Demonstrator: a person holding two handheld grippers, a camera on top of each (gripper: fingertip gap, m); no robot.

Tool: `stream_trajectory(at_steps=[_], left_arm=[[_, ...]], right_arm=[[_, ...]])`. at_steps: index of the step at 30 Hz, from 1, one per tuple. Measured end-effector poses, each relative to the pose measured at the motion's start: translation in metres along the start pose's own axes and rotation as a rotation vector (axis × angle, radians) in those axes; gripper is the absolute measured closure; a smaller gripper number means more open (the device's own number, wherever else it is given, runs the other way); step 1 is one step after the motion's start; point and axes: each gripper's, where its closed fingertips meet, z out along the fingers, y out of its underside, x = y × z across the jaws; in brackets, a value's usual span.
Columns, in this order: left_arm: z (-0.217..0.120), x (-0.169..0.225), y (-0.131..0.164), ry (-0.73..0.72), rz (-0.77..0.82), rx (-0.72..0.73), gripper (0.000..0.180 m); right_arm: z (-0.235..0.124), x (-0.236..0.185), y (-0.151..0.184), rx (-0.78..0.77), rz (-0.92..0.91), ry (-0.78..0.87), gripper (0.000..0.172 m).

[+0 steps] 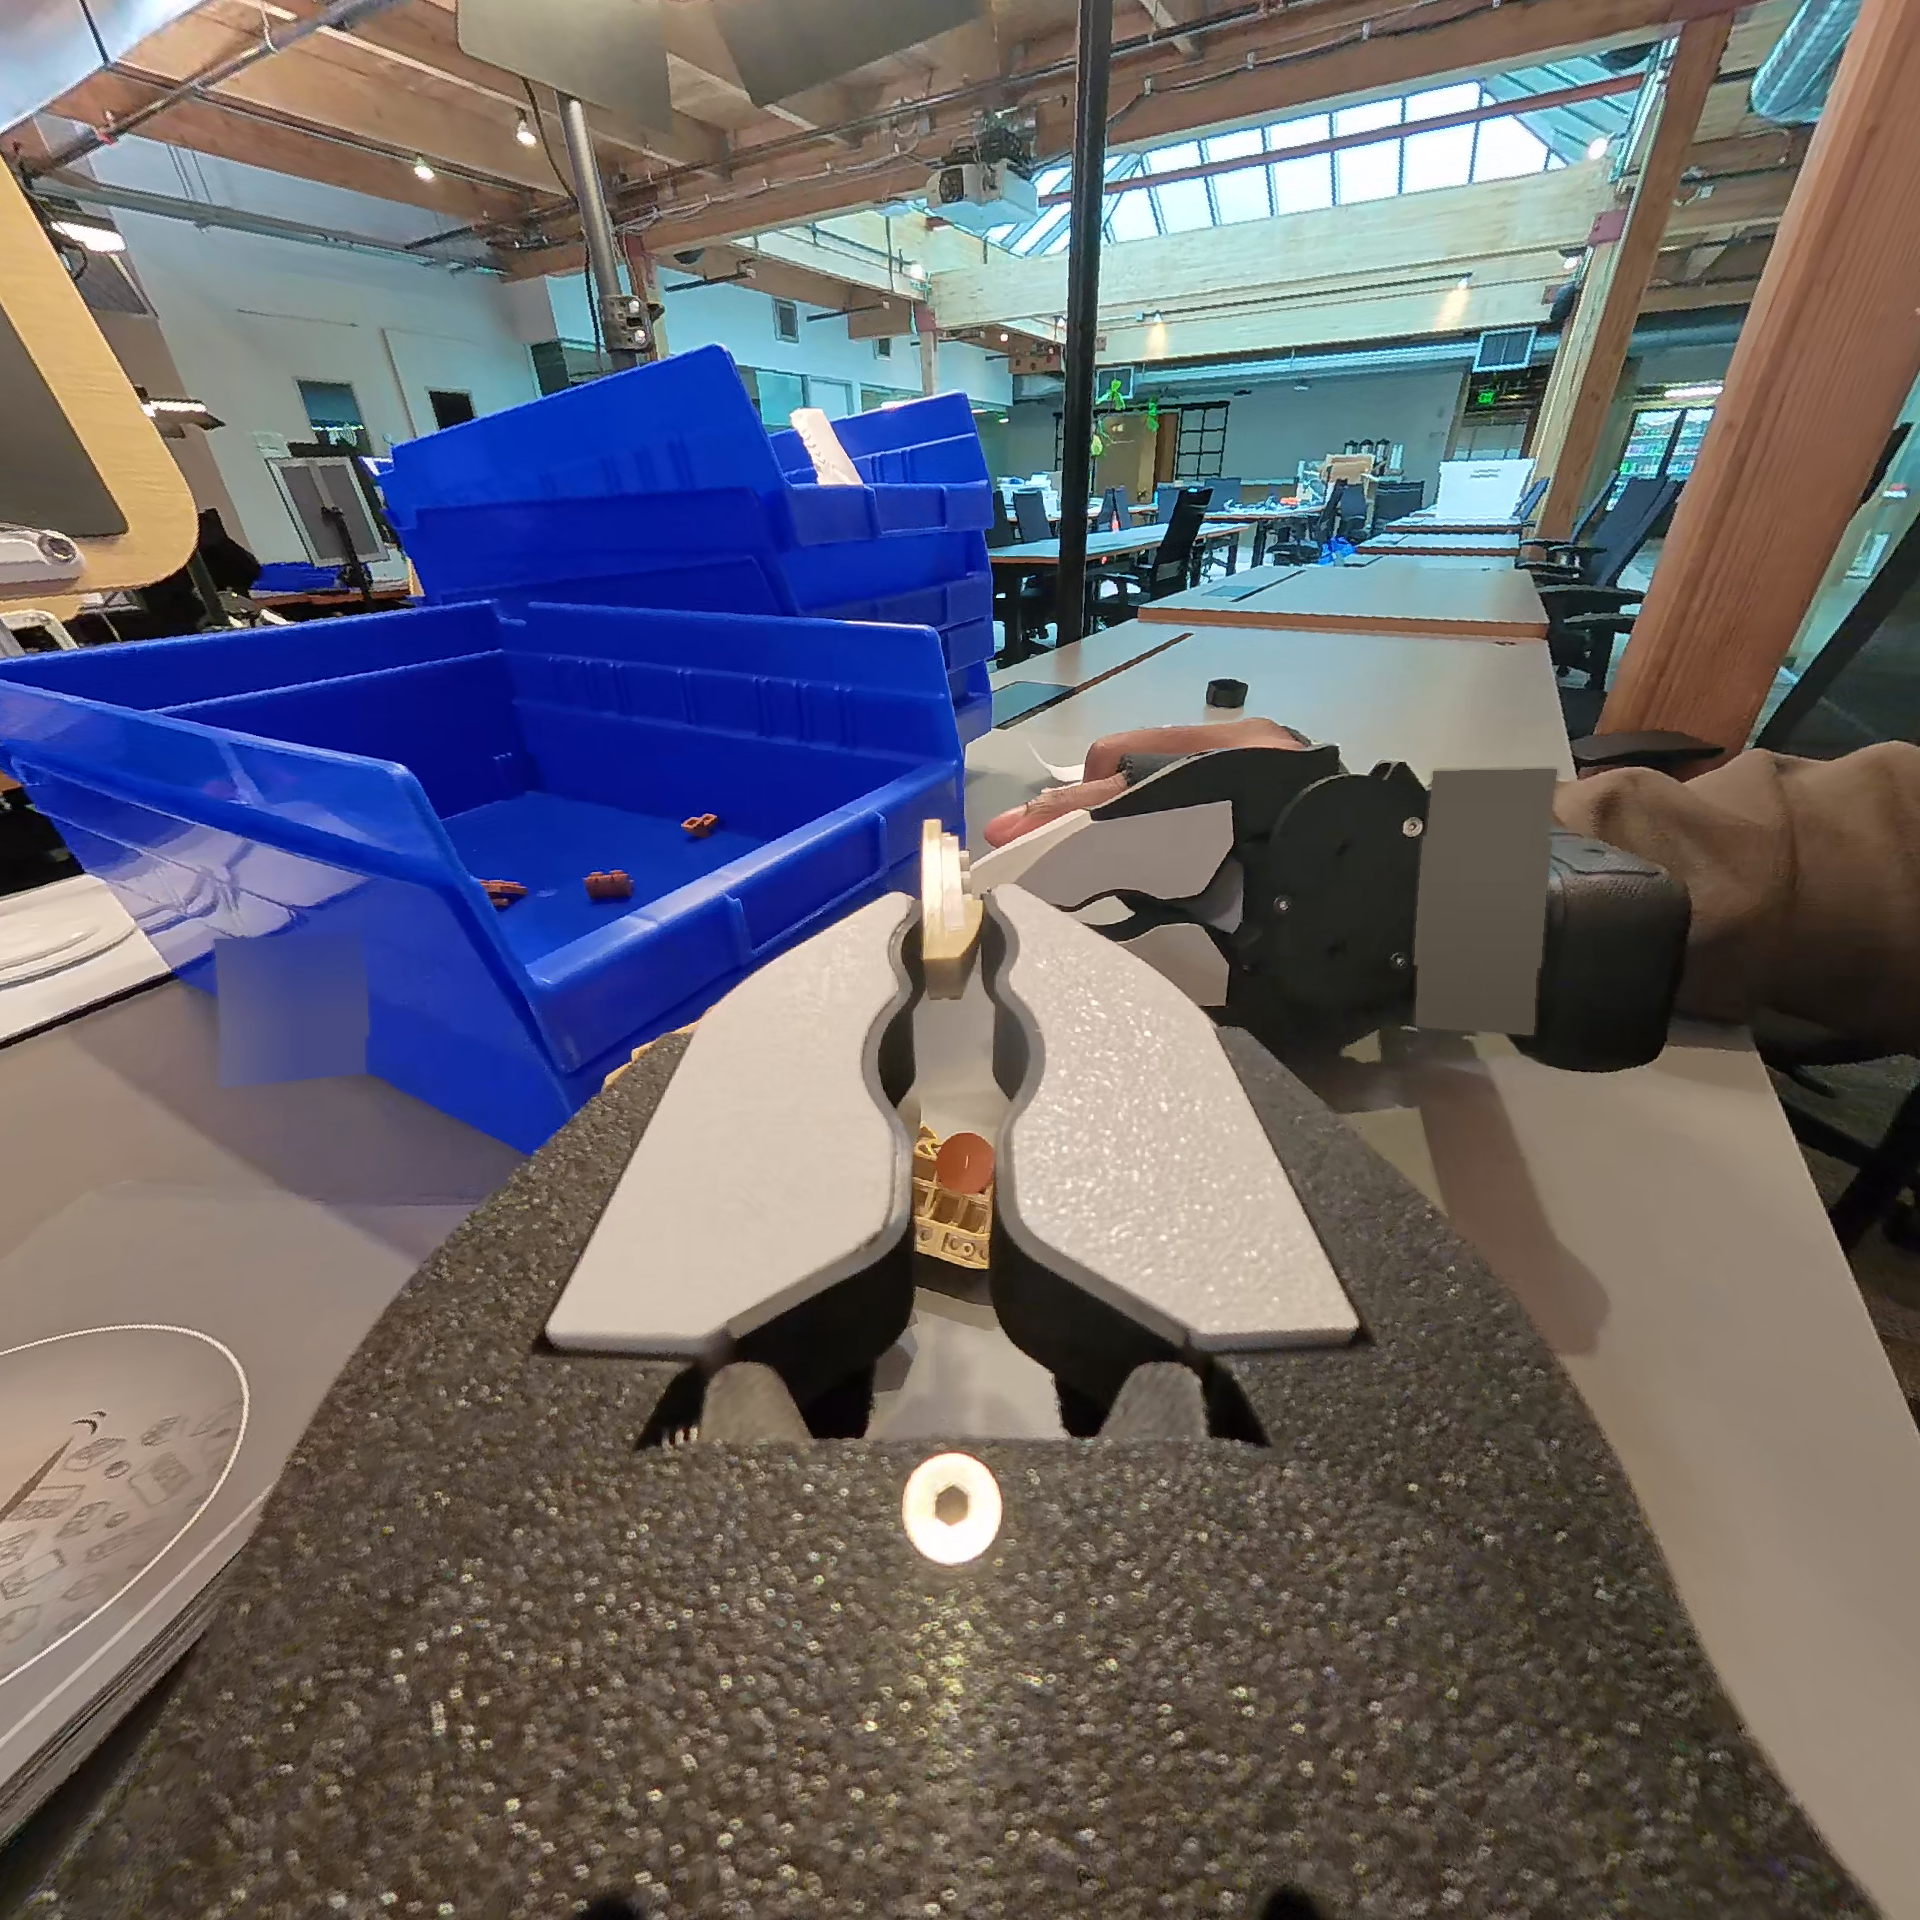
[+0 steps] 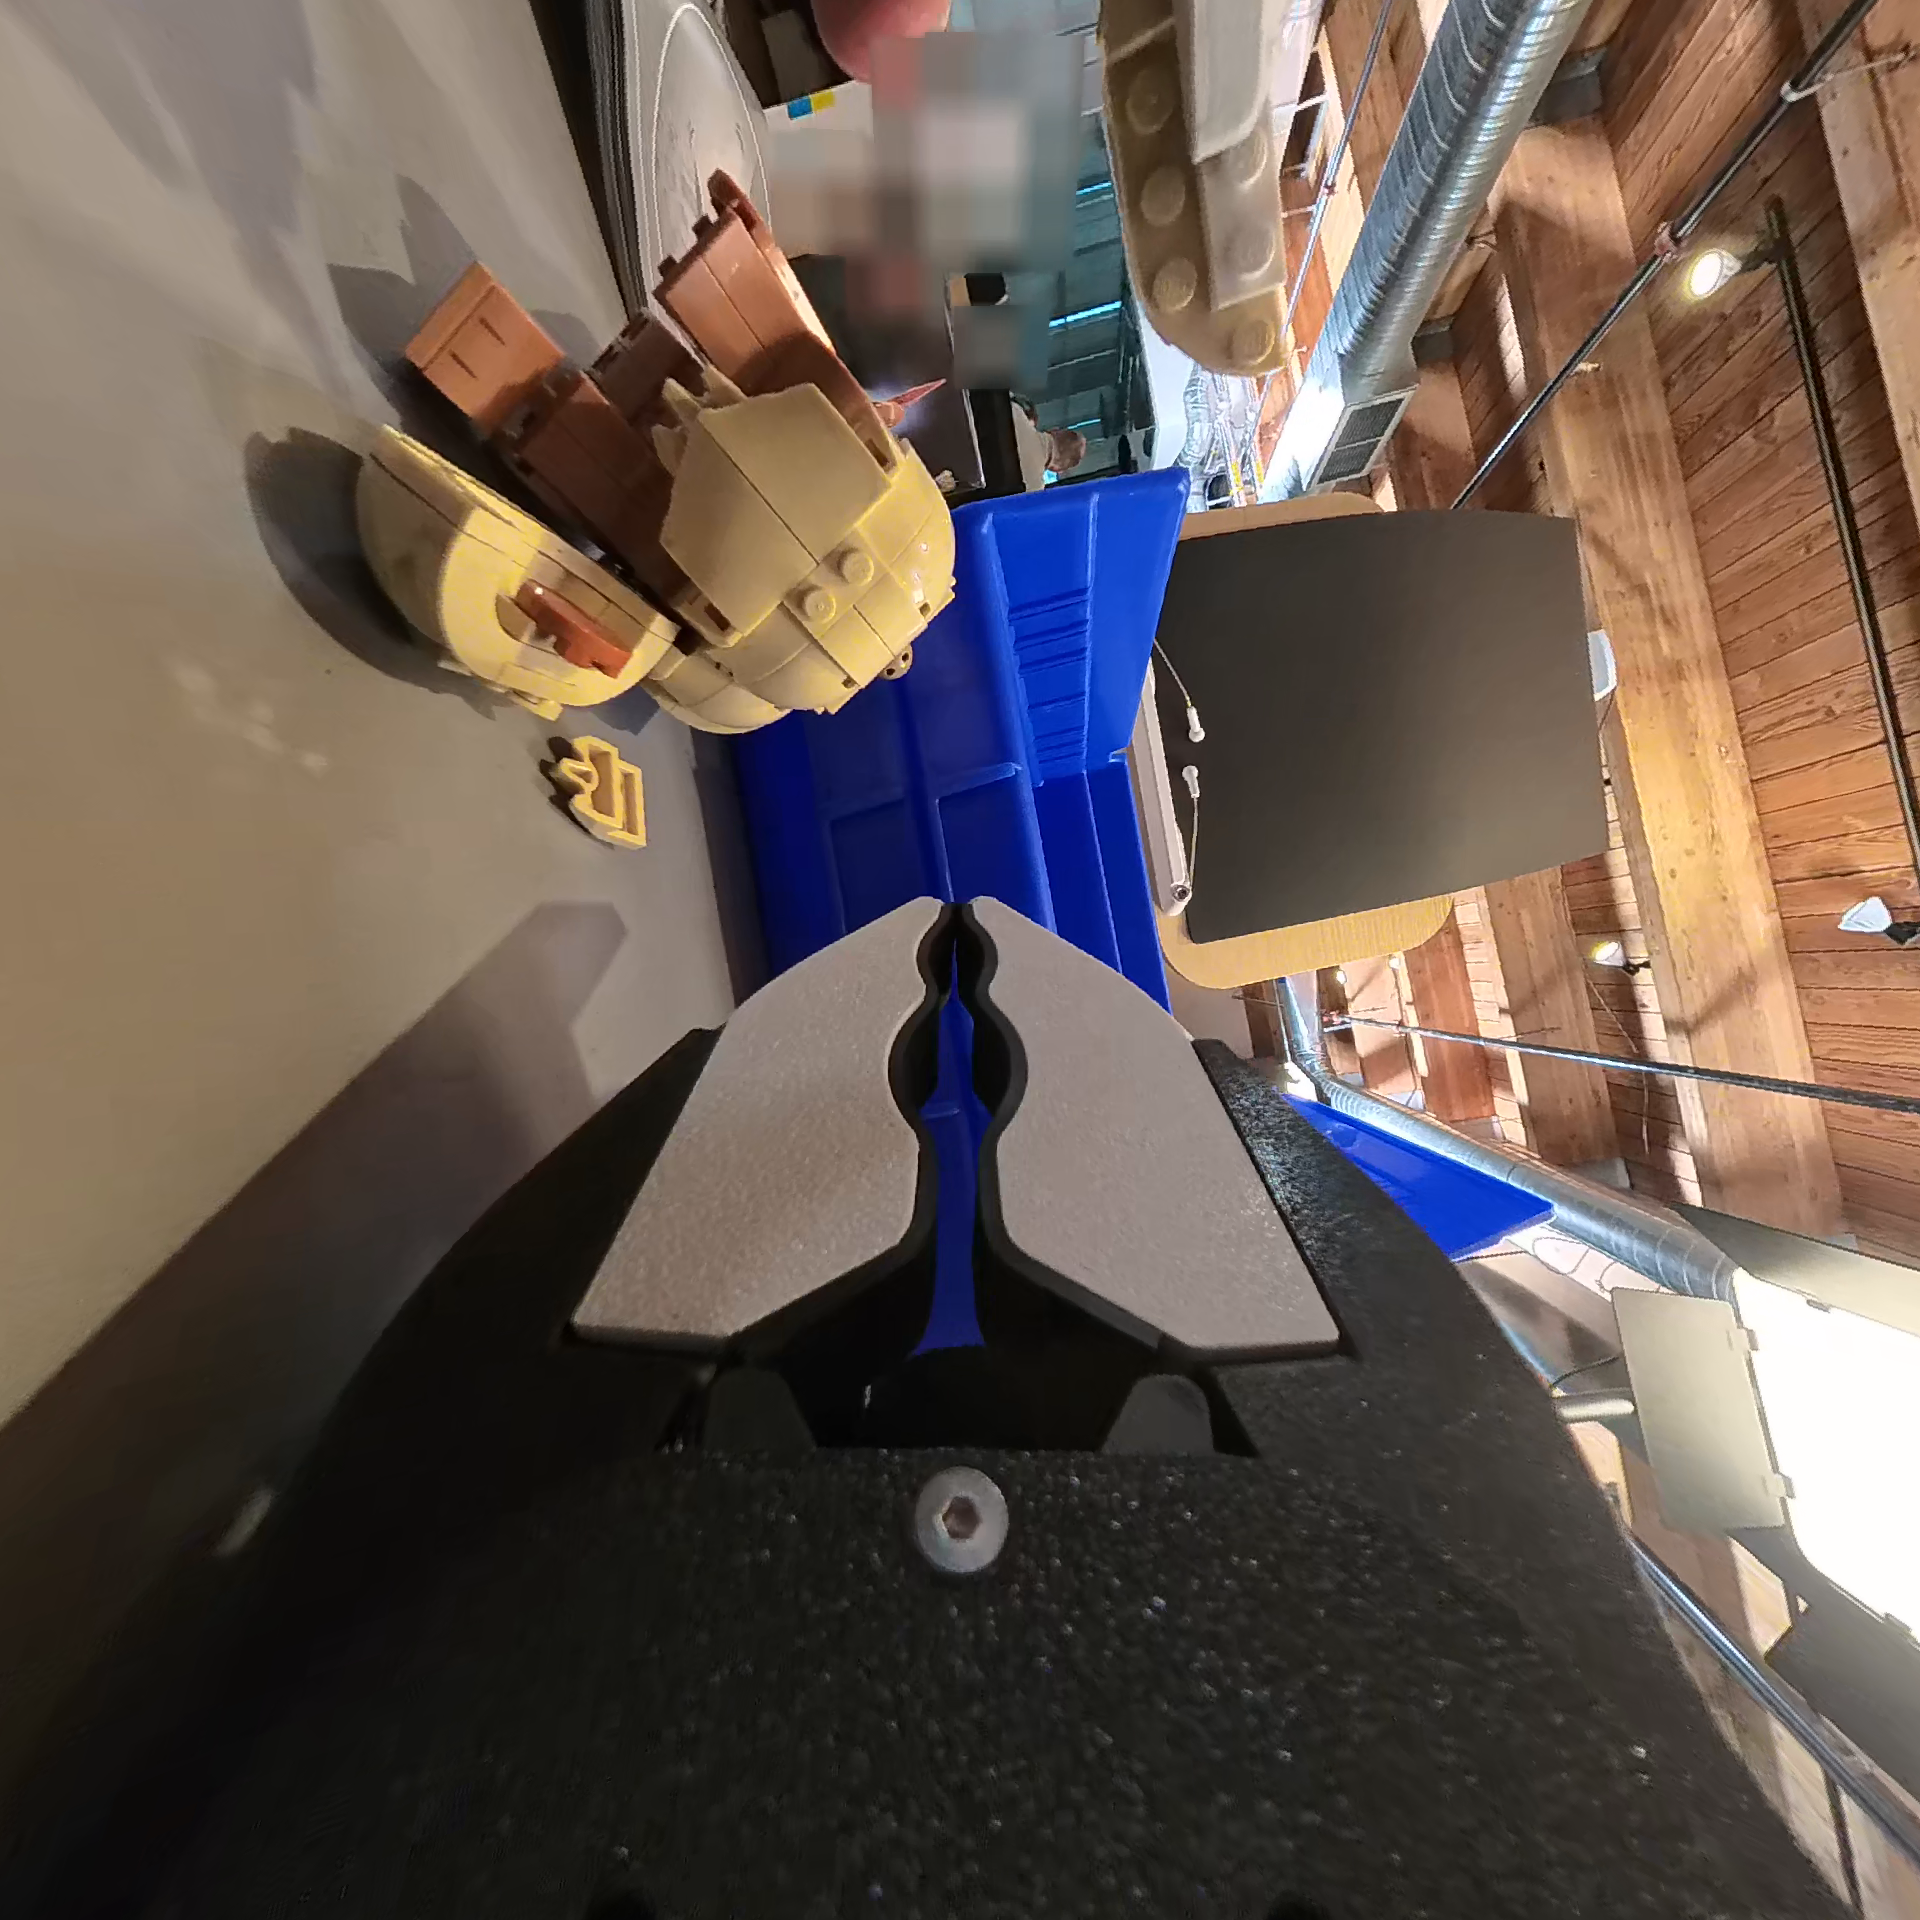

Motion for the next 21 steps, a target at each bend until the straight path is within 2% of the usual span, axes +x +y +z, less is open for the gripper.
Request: stream_trajectory(at_steps=[13,21], left_arm=[[0.003,0.002,0.004,-0.014,0.046,-0.03,0.171],[0.01,0.01,0.015,-0.008,0.127,-0.104,0.171]], right_arm=[[-0.001,0.001,0.007,-0.026,0.075,-0.043,0.172],[0.001,-0.01,0.019,-0.074,0.096,-0.12,0.172]])
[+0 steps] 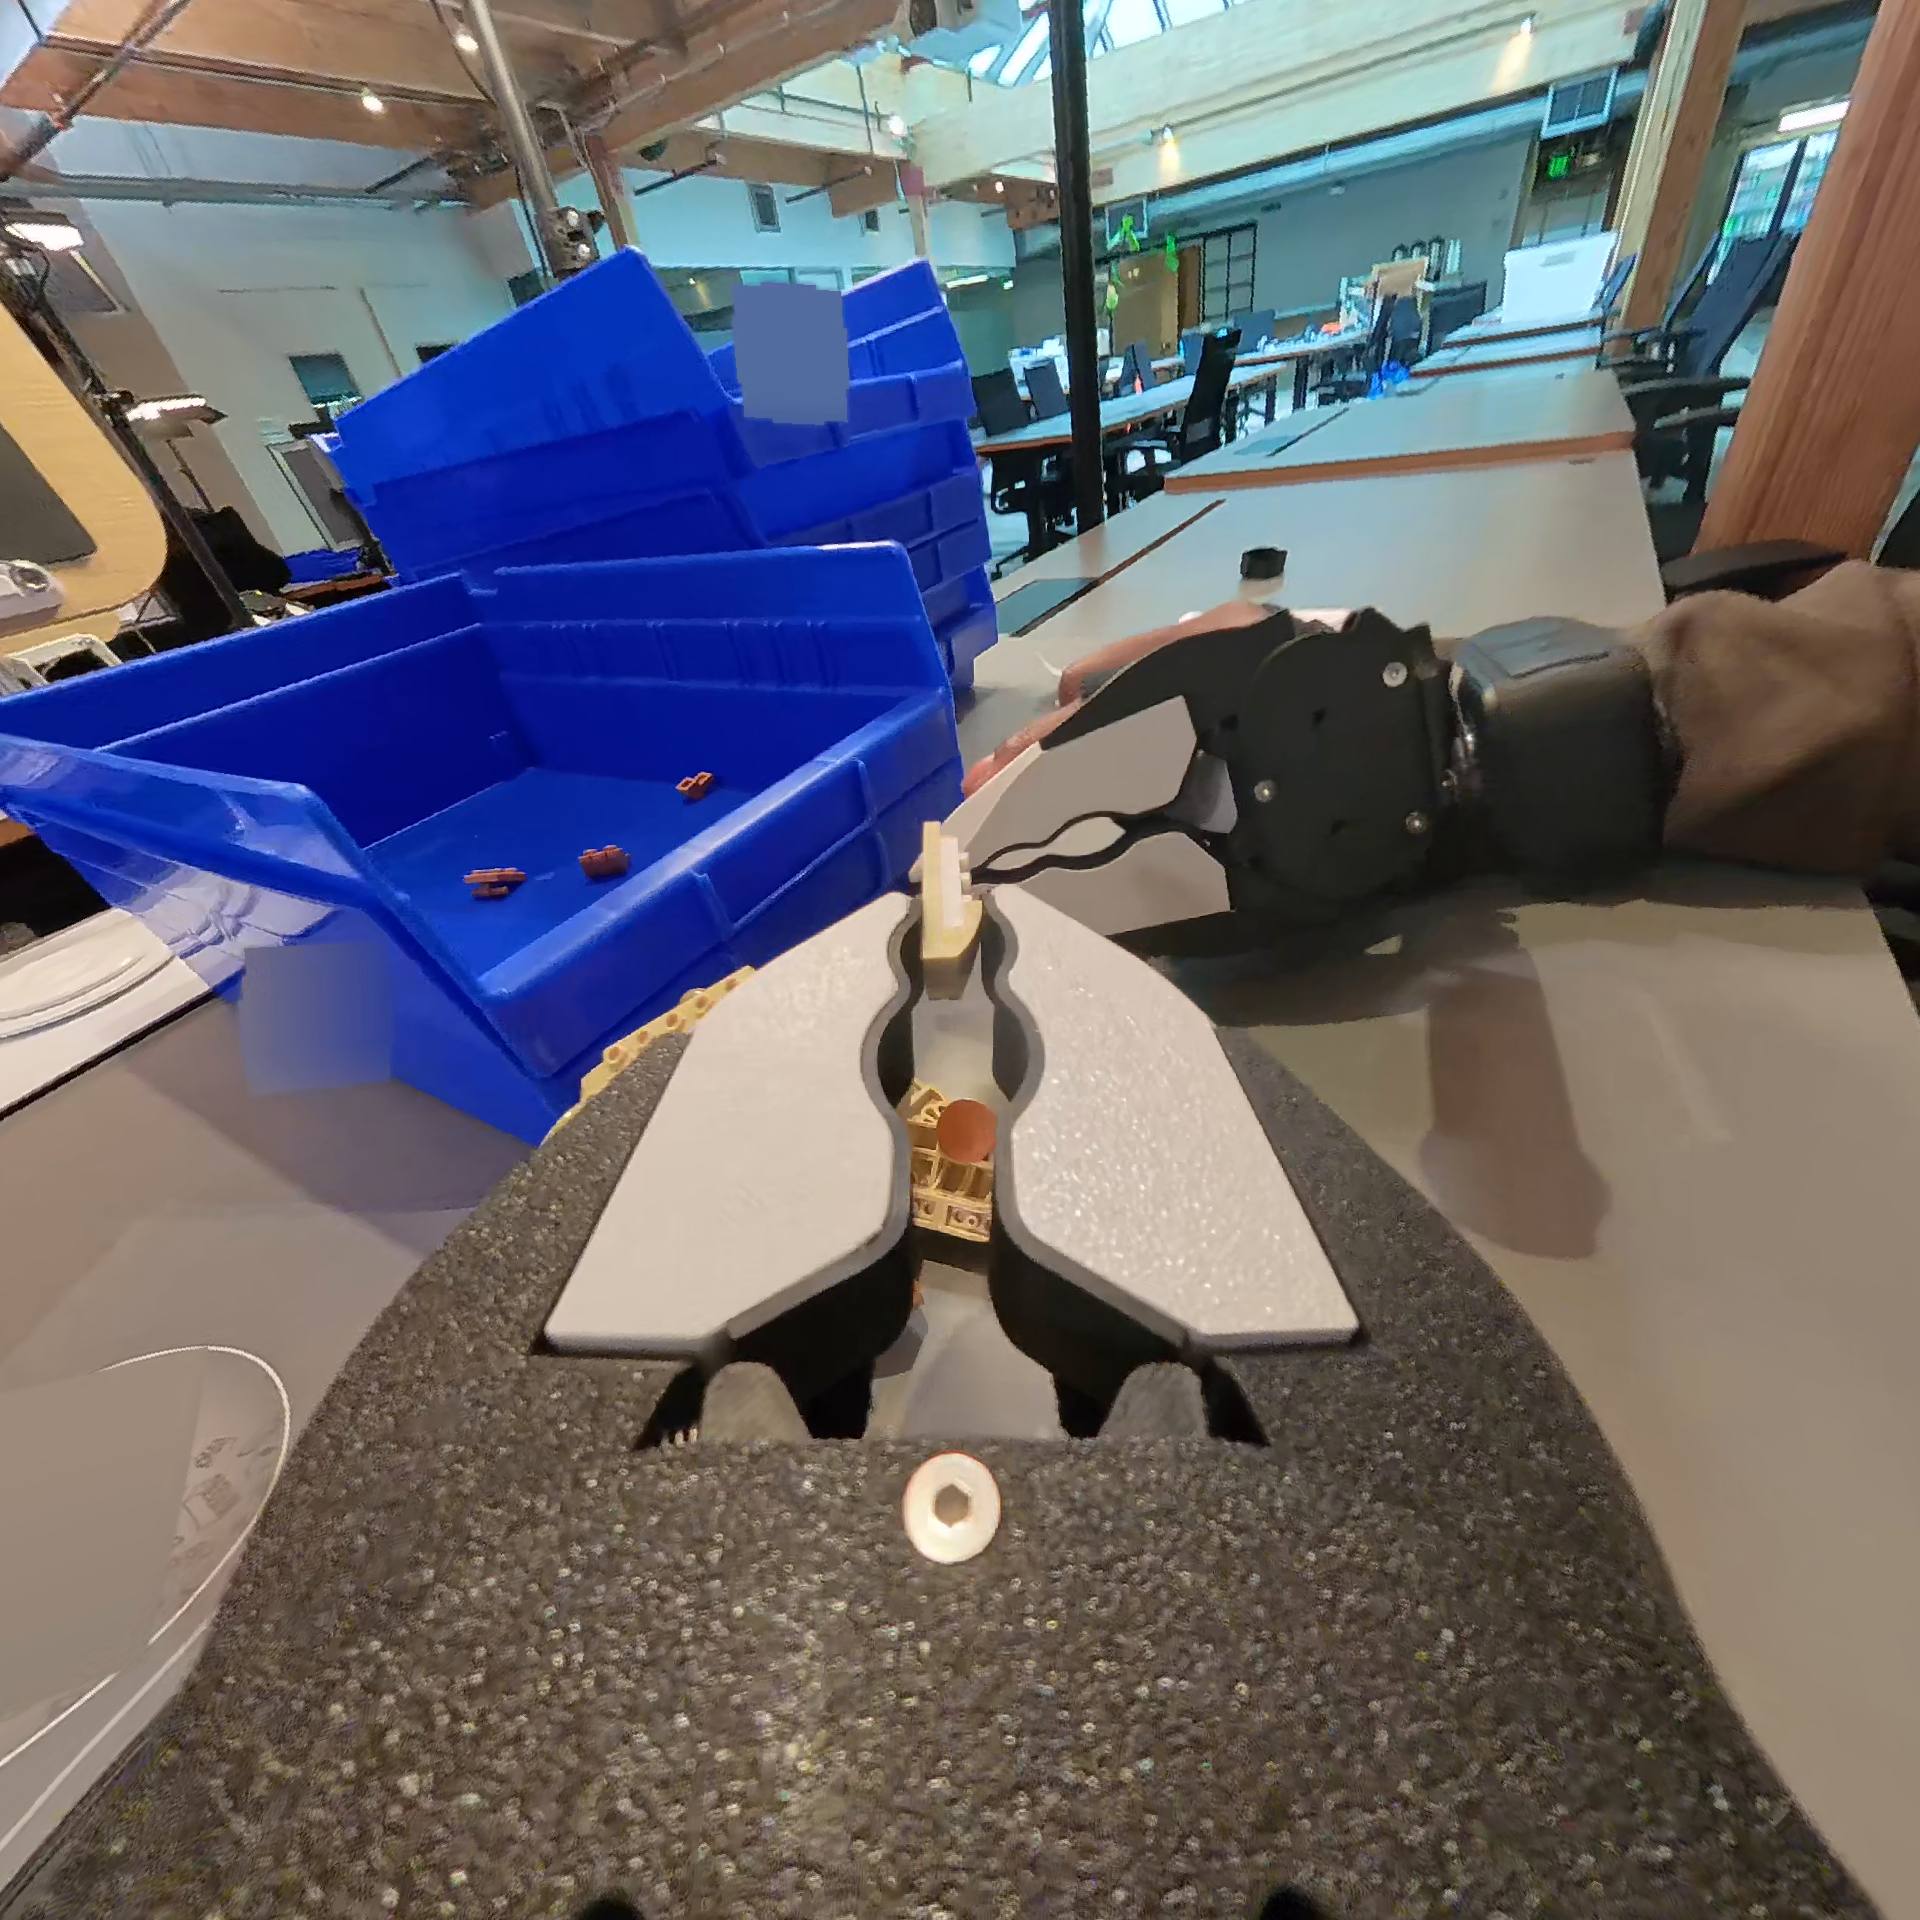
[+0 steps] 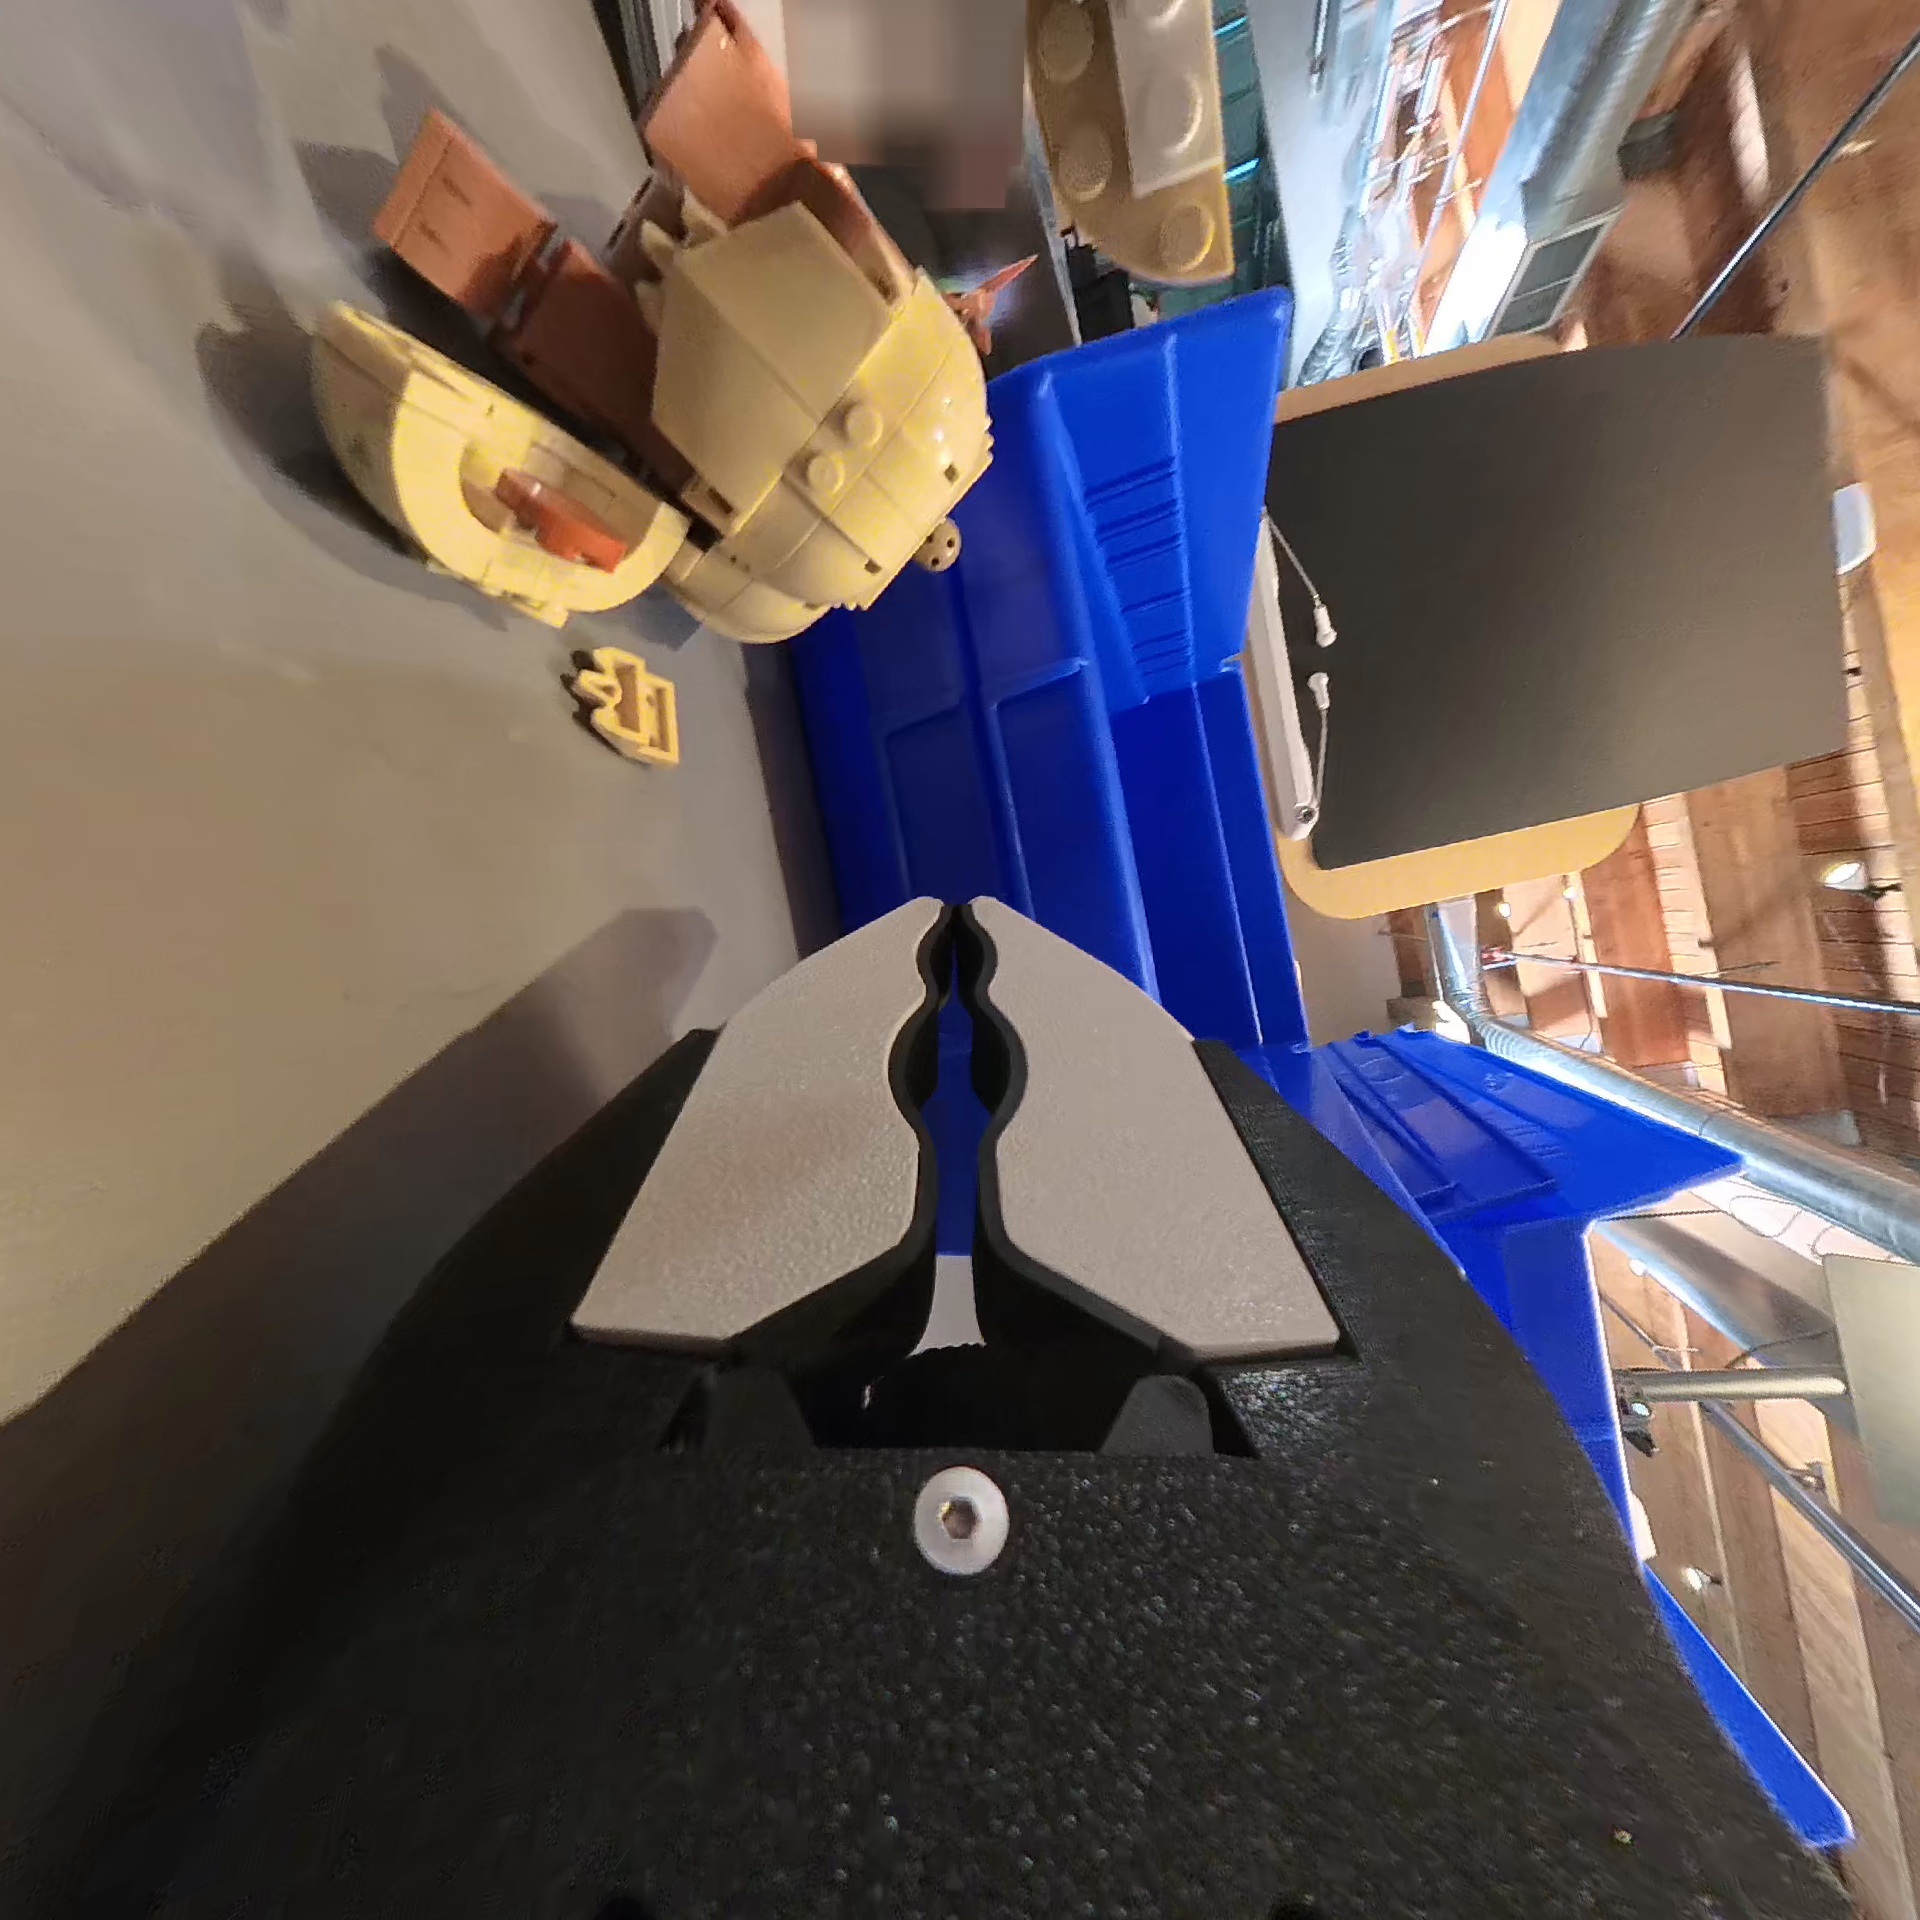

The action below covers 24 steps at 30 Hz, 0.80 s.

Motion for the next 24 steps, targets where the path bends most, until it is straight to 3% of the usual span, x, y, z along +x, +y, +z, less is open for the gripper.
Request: stream_trajectory(at_steps=[11,24], left_arm=[[0.013,0.015,0.026,-0.001,0.23,-0.175,0.17],[0.011,0.006,0.021,-0.038,0.192,-0.142,0.16]], right_arm=[[0.004,-0.007,0.006,-0.022,0.004,-0.035,0.172],[0.006,-0.011,0.008,-0.026,0.001,-0.041,0.172]])
